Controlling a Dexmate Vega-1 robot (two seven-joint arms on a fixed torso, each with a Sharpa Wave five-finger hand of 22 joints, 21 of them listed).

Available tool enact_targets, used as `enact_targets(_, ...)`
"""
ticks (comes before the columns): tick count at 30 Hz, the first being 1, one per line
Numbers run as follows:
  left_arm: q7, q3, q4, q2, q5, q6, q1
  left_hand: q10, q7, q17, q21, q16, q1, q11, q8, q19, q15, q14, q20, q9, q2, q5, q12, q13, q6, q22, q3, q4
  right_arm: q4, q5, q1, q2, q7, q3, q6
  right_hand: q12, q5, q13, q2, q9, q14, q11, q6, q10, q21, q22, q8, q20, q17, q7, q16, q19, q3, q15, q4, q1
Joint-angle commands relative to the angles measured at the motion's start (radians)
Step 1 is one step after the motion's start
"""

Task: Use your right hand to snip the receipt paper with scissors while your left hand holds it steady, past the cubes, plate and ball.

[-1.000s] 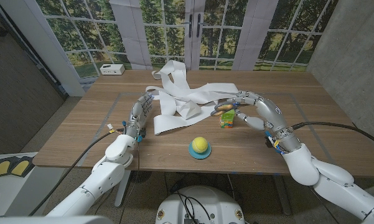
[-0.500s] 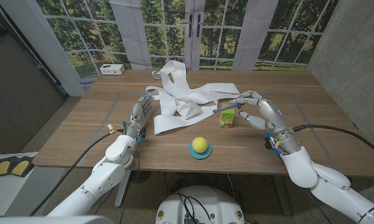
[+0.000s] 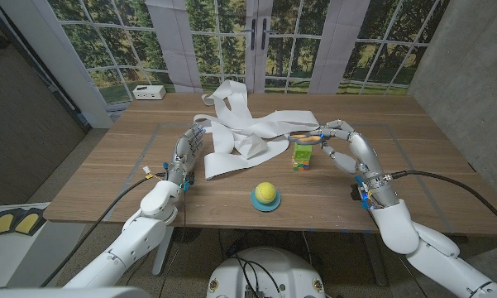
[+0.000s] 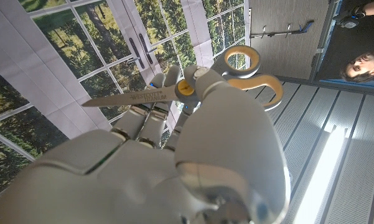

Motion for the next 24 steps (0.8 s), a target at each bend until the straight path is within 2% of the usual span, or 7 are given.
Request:
enact_targets(1,0.005,0.003,-0.009,-0.002,0.005,-0.002,0.01,0.008,-0.003,0.004,0.006,0.001,-0.004,0.004,-0.003,0.007,-0.006,0.005,0.003,0.003,0.004,0.001,0.003,0.004,0.006,0.003,0.008,0.001,-0.021,-0.03,-0.033,0.03,0.025,0.042,0.0,-0.033,-0.081,-0.048,0.02,0.008,0.001,-0.007,-0.01,0.029,0.011,0.006,-0.004,-0.061,0.015,-0.025,0.001,-0.005,-0.008,-0.176,0.015,0.004)
enact_targets(5,0.001,0.006,-0.005,-0.005,0.004,-0.005,0.01,0.01,-0.008,0.004,0.006,0.002,-0.004,0.0,-0.003,0.008,-0.007,0.007,0.005,0.003,0.004,0.001,0.003,0.004,0.007,0.003,0.008,0.001,-0.045,-0.058,-0.053,0.033,0.026,0.059,-0.025,-0.06,-0.146,-0.085,0.021,0.017,0.014,-0.017,-0.009,0.048,0.015,0.008,0.0,-0.06,0.024,-0.038,0.007,-0.01,-0.009,-0.177,0.022,0.014)
enact_targets(7,-0.002,0.007,-0.003,-0.006,0.003,-0.007,0.009,0.011,-0.008,0.004,0.006,0.002,-0.004,0.002,-0.003,0.008,-0.008,0.008,0.006,0.003,0.003,0.001,0.003,0.004,0.008,0.003,0.008,0.001,-0.052,-0.069,-0.057,0.033,0.025,0.063,-0.031,-0.077,-0.195,-0.111,0.022,0.025,0.024,-0.02,0.0,0.069,0.014,0.013,0.006,-0.054,0.031,-0.059,0.012,-0.031,-0.011,-0.177,0.029,0.018)
enact_targets(17,-0.007,0.005,0.005,-0.01,0.0,-0.017,0.007,0.01,-0.014,0.004,0.006,0.002,-0.004,-0.004,-0.004,0.009,-0.009,0.01,0.007,0.003,0.002,0.0,0.002,0.004,0.007,0.003,0.008,0.0,-0.07,-0.083,-0.066,0.033,0.025,0.067,-0.043,-0.092,-0.253,-0.121,0.021,0.037,0.036,-0.019,-0.001,0.083,0.017,0.017,0.008,-0.062,0.064,-0.079,0.032,-0.048,-0.01,-0.176,0.035,0.022)
enact_targets(24,-0.012,0.004,0.007,-0.008,-0.003,-0.018,0.008,0.007,-0.025,0.004,0.006,0.001,-0.005,-0.009,-0.005,0.009,-0.009,0.01,0.009,0.003,0.001,0.0,0.0,0.004,0.006,0.003,0.008,0.0,-0.072,-0.085,-0.066,0.034,0.027,0.066,-0.042,-0.113,-0.307,-0.135,0.018,0.05,0.063,-0.021,0.0,0.097,0.041,0.023,0.011,-0.07,0.113,-0.087,0.066,-0.024,-0.006,-0.177,0.034,0.031)
